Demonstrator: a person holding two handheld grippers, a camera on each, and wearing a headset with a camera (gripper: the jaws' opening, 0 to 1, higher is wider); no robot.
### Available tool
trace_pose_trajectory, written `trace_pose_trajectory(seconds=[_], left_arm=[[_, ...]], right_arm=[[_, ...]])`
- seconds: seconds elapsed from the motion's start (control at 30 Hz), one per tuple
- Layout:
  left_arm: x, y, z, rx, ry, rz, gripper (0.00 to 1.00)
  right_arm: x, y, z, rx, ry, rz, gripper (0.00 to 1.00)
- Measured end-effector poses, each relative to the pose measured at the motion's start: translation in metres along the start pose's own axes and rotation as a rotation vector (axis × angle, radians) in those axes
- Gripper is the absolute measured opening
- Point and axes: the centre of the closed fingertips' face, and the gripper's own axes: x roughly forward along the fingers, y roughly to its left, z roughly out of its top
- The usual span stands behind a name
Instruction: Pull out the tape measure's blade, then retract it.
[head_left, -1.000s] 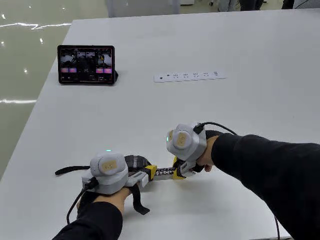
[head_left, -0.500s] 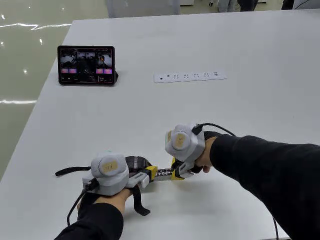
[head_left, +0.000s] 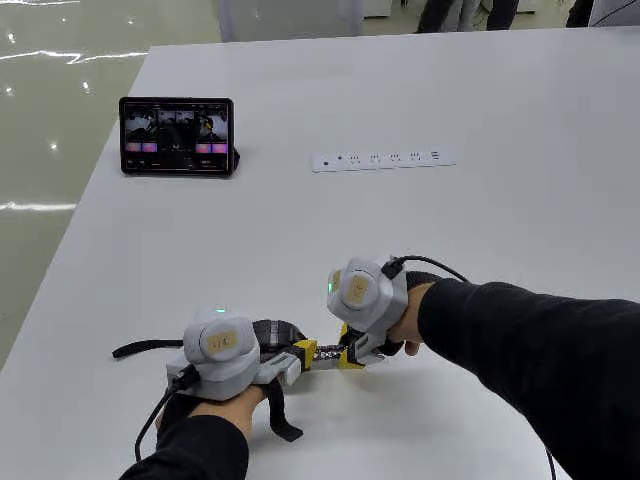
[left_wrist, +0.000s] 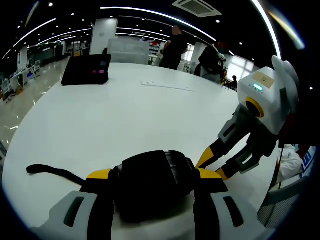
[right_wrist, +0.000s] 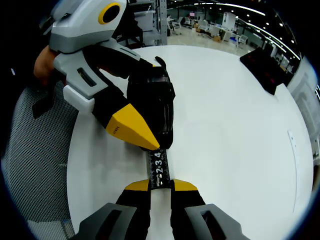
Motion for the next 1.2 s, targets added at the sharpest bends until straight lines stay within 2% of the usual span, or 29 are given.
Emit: trace_pose_trajectory(seconds=[1.2], left_arm=[[0.0, 0.001, 0.0, -0.009, 0.001, -0.004, 0.6]], right_arm=[[0.01, 0.002, 0.021, -0.003, -0.051, 0.001, 0.11]])
